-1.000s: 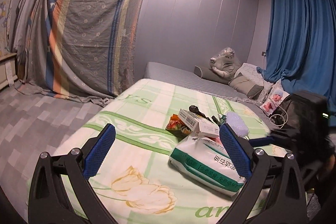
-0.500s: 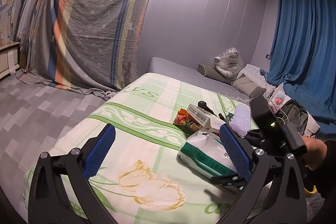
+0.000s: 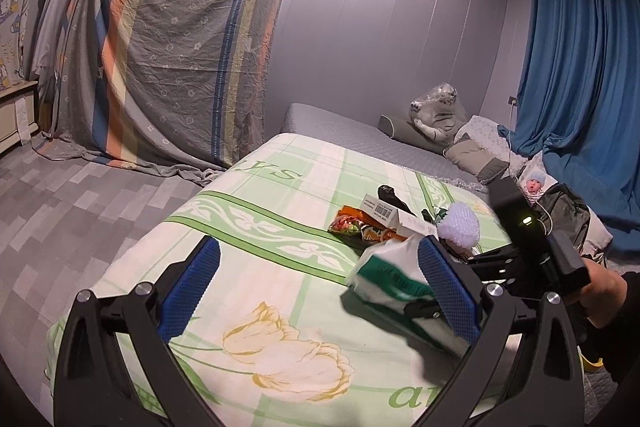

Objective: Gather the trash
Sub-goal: 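Return to the mattress and grasp the white oil-branded bag with the right gripper, then grasp the lavender foam fruit net with the left gripper while the right gripper holds the bag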

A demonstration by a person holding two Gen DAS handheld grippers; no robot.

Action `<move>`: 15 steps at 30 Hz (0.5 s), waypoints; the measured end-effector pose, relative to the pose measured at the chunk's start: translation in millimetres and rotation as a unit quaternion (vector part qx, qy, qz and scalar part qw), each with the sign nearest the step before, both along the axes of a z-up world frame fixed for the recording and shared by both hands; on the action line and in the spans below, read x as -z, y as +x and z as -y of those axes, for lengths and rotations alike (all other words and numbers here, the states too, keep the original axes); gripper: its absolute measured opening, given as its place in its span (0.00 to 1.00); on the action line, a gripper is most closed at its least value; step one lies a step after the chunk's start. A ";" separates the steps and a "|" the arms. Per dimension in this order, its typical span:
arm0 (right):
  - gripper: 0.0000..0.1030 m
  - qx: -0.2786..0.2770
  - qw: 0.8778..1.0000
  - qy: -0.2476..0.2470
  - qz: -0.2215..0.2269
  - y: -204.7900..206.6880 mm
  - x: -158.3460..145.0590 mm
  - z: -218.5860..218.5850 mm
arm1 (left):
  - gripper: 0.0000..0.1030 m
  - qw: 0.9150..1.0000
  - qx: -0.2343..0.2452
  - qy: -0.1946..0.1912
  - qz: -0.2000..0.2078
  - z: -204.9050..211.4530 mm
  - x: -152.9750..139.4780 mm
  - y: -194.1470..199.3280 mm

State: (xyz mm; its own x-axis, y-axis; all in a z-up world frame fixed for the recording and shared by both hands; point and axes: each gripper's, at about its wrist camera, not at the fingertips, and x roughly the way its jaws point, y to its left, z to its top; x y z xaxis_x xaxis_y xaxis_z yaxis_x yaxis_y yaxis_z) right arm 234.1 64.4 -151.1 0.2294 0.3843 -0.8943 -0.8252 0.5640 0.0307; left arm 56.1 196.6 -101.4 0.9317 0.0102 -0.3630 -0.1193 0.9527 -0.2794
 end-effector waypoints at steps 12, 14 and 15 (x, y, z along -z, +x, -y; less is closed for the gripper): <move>0.32 0.032 0.982 0.173 -0.075 -63.6 -65.6 100.1 | 0.92 1.000 0.009 0.030 -0.004 14.5 -10.4 4.5; 0.33 0.059 0.977 0.199 -0.051 -74.6 -77.2 132.1 | 0.92 0.999 0.022 0.039 -0.013 21.7 -10.3 11.0; 0.33 0.079 0.973 0.214 -0.043 -77.6 -81.9 149.9 | 0.92 0.998 0.034 0.045 -0.019 27.2 -10.0 16.1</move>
State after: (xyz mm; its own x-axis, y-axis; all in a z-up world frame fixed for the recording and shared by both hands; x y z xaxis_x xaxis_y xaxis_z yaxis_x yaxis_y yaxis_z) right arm 156.5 -85.5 -69.3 0.2481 0.6910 -0.6790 -0.7128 0.6048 0.3550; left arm 72.2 169.3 -91.4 0.9173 -0.0183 -0.3977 -0.0622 0.9801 -0.1885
